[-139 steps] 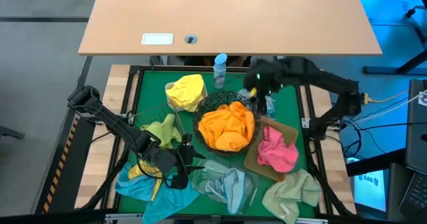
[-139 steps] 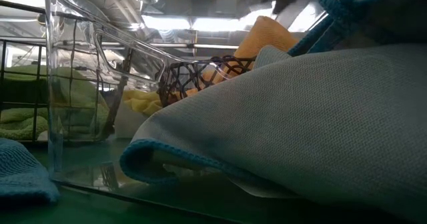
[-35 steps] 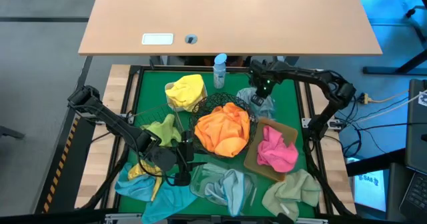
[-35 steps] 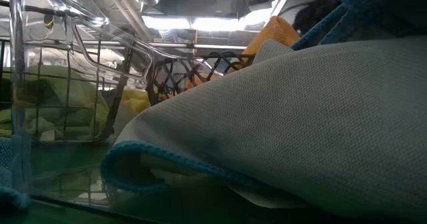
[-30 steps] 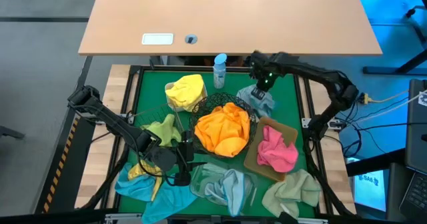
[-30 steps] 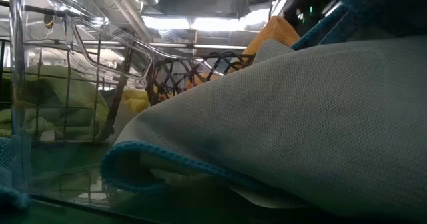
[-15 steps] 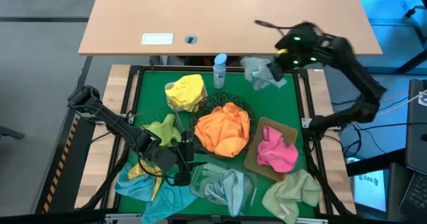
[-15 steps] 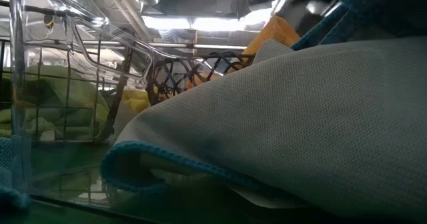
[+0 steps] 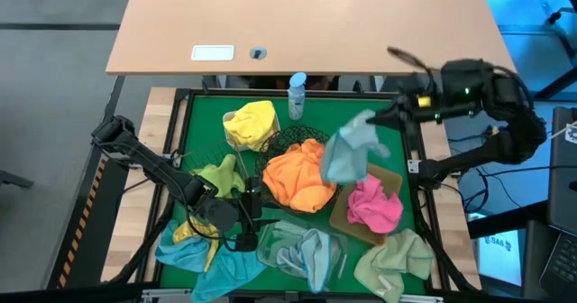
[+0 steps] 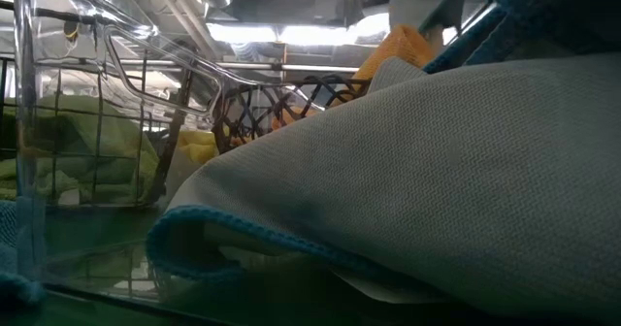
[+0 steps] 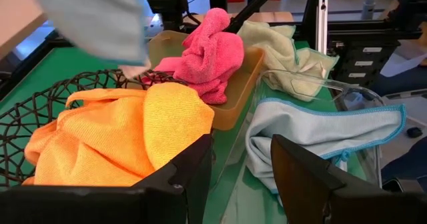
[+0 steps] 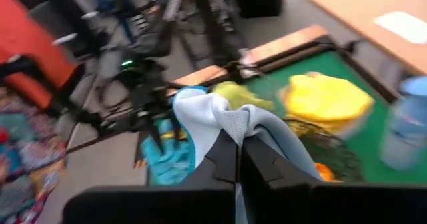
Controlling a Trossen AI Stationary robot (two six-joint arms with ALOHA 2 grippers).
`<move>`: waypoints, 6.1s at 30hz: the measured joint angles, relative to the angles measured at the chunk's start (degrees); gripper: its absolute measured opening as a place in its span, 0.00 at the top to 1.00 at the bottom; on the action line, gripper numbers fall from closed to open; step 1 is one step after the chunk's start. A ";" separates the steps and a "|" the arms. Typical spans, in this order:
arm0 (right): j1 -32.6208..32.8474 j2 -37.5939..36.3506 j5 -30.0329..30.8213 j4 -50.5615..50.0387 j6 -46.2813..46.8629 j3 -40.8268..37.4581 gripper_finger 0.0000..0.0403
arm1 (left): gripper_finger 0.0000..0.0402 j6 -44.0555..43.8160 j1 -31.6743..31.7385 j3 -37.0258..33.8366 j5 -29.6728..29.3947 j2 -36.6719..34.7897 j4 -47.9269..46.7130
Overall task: Sort microfiber towel by color & place in baskets
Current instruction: Put the light blue towel into the transparent bin, then put the blue towel into the transparent bin
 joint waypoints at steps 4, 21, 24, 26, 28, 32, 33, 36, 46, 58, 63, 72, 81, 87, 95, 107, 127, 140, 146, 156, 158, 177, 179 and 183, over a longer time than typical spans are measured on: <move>10.51 2.95 3.64 3.48 1.02 0.00 1.00 | 0.64 0.00 -0.02 0.00 0.00 0.00 0.00; 33.18 13.50 7.06 16.31 0.13 -0.02 1.00 | 0.64 0.00 0.00 0.00 0.00 0.00 0.00; 34.87 14.12 11.87 14.96 -0.85 -0.02 1.00 | 0.64 0.00 -0.01 0.00 0.00 0.00 0.00; 35.57 14.91 14.03 13.88 -0.86 -0.02 1.00 | 0.64 0.00 0.00 0.00 0.00 0.00 -0.02; 36.07 16.08 14.09 13.91 -0.86 -0.02 1.00 | 0.64 0.00 -0.02 0.00 0.02 0.00 0.00; 37.13 18.63 14.03 13.81 -0.89 -0.02 1.00 | 0.64 0.00 0.00 0.00 0.00 0.00 0.00; 37.13 19.25 13.85 13.57 -0.91 -0.02 1.00 | 0.64 0.00 -0.01 0.00 0.00 0.00 0.00; 37.01 21.18 13.55 11.88 -1.08 -0.02 1.00 | 0.64 0.00 0.00 0.00 0.00 0.00 0.00; 36.98 27.90 11.07 9.46 -1.13 -0.04 1.00 | 0.64 0.00 -0.02 0.00 0.00 0.00 0.00; 36.88 33.20 10.20 4.79 -7.16 -0.04 1.00 | 0.64 0.01 -0.02 0.00 0.00 0.00 -0.02; 35.41 35.52 13.58 3.80 -7.18 -0.04 1.00 | 0.64 0.02 0.00 0.00 0.00 0.00 0.02; 32.12 41.46 10.85 3.36 -7.20 -0.07 1.00 | 0.64 -0.11 -1.17 0.00 1.96 -1.61 0.49; 31.12 45.51 9.05 2.68 -7.20 -0.07 0.95 | 0.64 -15.72 -5.49 0.00 9.90 -5.48 -2.66; 31.16 46.75 9.10 2.84 -7.17 -0.07 0.94 | 0.64 -32.25 -9.37 0.02 20.45 -5.66 -6.90; 30.44 47.74 9.47 5.02 -6.95 -0.07 0.94 | 0.64 -62.94 -15.05 0.02 26.25 -5.36 -12.04; 30.14 47.75 9.07 4.80 -6.92 -0.07 0.92 | 0.64 -86.09 -22.29 0.02 40.31 1.32 -18.18; 30.14 47.75 4.22 4.31 -6.88 -0.07 0.57 | 0.64 -89.59 -25.85 0.00 39.59 2.19 -44.25; 30.64 47.13 3.46 1.38 -7.01 5.85 0.57 | 0.64 -86.79 -26.19 0.00 33.32 3.87 -48.02; 31.89 47.07 3.61 -2.88 -8.79 13.77 0.57 | 0.64 -83.12 -26.49 0.00 33.42 6.56 -47.98; 35.19 45.97 9.07 -17.96 -13.94 20.54 0.57 | 0.83 -81.88 -26.47 0.00 33.88 7.23 -46.79; 36.08 45.11 9.24 -20.30 -16.24 20.52 0.57 | 0.94 -81.86 -26.47 0.00 33.90 7.19 -46.23; 40.72 38.47 19.10 -24.54 -14.09 20.55 0.57 | 1.00 -73.82 -26.49 14.59 34.92 6.38 -48.93; 40.74 38.39 19.58 -24.68 -14.07 20.55 0.57 | 1.00 -72.39 -26.48 17.77 33.32 6.38 -50.02; 40.74 38.41 19.63 -26.11 -13.32 20.40 0.57 | 1.00 -69.02 -26.43 24.14 27.94 6.38 -52.30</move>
